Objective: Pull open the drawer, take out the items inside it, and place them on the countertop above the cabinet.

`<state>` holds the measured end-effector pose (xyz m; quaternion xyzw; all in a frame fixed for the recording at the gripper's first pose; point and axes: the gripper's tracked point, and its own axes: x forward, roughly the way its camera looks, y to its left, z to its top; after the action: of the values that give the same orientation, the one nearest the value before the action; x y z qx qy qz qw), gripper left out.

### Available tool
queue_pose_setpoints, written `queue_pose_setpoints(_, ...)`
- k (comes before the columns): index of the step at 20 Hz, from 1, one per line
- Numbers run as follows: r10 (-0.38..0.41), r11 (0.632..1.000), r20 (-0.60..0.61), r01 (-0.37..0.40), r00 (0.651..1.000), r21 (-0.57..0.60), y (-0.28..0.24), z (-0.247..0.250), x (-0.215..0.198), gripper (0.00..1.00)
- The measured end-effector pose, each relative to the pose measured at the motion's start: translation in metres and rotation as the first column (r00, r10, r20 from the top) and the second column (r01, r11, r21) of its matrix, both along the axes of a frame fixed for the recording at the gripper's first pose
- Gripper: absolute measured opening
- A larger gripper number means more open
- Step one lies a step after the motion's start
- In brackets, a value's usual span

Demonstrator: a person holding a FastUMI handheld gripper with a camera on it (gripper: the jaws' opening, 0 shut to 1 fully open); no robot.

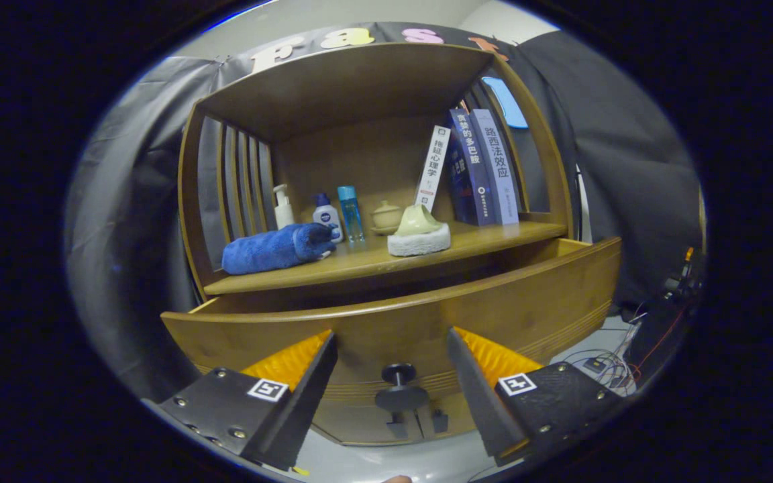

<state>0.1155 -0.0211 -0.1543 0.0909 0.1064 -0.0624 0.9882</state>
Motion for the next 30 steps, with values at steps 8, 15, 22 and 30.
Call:
queue_pose_setpoints(8, 0.000, 1.000, 0.006, 0.000, 1.000, 0.010, 0.000, -0.001, 0.010, 0.98)
queue_pose_setpoints(15, 0.006, 1.000, -0.002, -0.006, 1.000, -0.003, 0.000, -0.001, 0.029, 0.98)
queue_pose_setpoints(22, 0.007, 1.000, -0.001, -0.007, 1.000, 0.006, -0.002, -0.002, 0.048, 0.98)
queue_pose_setpoints(30, 0.009, 1.000, -0.006, -0.009, 1.000, 0.012, -0.002, -0.004, 0.065, 0.98)
